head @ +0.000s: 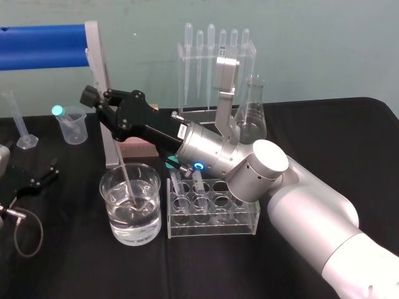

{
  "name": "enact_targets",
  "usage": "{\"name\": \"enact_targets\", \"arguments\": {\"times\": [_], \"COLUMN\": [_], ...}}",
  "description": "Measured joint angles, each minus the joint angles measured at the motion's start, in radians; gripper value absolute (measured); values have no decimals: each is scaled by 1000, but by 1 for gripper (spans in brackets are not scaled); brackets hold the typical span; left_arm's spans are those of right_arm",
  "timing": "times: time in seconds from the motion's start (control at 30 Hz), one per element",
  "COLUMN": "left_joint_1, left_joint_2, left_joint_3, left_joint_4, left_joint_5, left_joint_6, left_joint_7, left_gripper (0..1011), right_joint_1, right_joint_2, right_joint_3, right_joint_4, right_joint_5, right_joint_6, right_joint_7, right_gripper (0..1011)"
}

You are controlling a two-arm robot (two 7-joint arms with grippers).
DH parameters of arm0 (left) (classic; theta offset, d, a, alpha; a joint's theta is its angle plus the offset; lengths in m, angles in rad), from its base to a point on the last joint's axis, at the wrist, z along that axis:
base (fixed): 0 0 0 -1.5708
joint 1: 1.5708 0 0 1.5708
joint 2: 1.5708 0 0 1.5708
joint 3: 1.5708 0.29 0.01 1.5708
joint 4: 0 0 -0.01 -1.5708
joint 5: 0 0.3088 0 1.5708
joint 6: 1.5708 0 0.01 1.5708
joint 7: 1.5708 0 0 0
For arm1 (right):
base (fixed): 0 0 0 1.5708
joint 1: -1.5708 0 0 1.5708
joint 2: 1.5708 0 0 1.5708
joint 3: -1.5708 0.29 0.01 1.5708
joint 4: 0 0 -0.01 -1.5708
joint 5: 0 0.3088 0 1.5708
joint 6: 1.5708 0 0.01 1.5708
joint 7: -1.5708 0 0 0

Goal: Hold the thermometer with one hand and immerse one end into the beaker, then reinsert it into the test tube rack.

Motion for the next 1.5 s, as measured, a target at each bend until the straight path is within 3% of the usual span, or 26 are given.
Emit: {"name": "enact_targets", "arguments": {"times": [1.5], "left_joint_1": [0], "left_joint_2": [0], "left_joint_3": [0], "left_joint_4": [0], "left_joint_5": [0], "left_joint_6": [0], "left_joint_7": [0], "left_gripper": [1008], "right_joint_1": [0], "right_joint_2": [0], "right_joint_3": [0], "right_joint_4": [0], "right_joint_5": [0], "right_joint_6": [0], "right_joint_7": [0], "right_gripper": [55]}}
